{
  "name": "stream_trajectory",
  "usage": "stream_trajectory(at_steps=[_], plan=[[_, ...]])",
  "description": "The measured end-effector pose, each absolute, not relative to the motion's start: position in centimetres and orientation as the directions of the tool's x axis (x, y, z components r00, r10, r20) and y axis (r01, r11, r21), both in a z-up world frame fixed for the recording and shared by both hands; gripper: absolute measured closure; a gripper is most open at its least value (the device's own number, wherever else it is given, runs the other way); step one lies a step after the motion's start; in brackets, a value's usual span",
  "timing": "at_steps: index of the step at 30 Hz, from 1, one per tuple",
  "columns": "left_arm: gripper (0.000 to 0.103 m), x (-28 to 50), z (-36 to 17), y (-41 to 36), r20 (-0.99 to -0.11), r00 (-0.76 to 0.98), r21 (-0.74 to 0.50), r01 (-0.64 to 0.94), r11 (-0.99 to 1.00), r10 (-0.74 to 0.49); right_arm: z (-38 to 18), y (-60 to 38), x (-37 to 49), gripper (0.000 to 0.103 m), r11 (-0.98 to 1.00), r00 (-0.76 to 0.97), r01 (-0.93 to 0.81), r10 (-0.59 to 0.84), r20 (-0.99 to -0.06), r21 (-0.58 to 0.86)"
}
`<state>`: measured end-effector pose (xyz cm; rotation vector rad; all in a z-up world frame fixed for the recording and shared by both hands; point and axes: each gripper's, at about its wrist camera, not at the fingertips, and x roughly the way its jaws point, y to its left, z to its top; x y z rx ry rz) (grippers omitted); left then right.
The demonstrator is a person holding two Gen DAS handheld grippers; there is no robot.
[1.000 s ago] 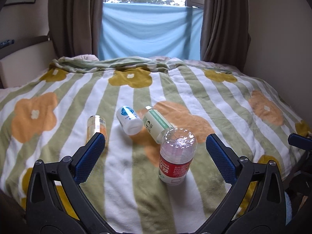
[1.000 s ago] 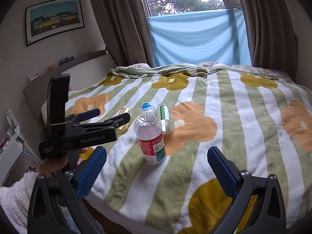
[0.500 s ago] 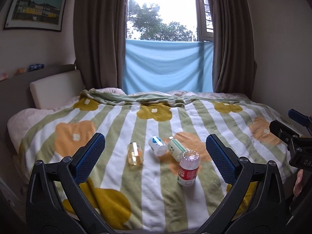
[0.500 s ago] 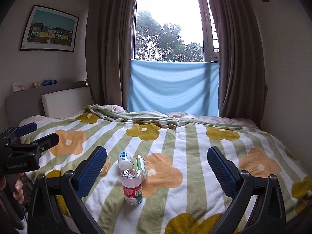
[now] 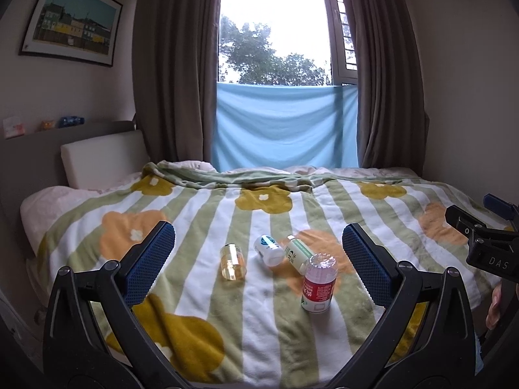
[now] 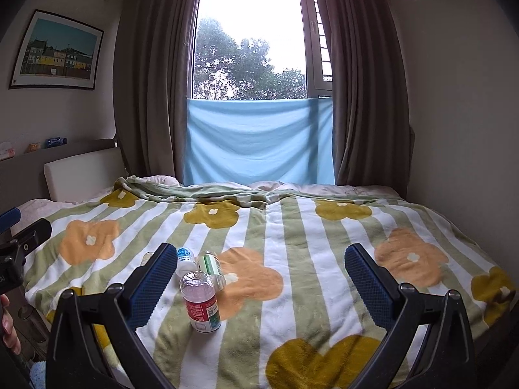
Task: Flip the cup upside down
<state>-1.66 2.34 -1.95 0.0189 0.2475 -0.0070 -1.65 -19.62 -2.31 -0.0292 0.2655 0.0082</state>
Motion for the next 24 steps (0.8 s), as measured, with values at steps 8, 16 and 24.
stream_trajectory(at_steps=[8,16,24], plan=[[0.000,-1.6,-1.9,2.0,-0.241,0.971,0.027,0.014,1.000,-0.007,-2.2,-20.1,-1.5,0.000,0.999,0.964,0.018,-0.029,-0.266,-0.041],[0.000,-1.6,-2.1,1.2,-0.247,0.969,0.038,0.032,0.999,-0.021,-1.7,-20.0,-2.0,0.000,0.996,0.966,0.043,-0.062,-0.250,-0.078],[0.000,-1.4,-2.1,0.8,-0.247,0.969,0.026,0.036,0.999,-0.028,-1.1,-20.2,-2.1,0.000,0.996,0.968,0.051,-0.067,-0.242,-0.074]])
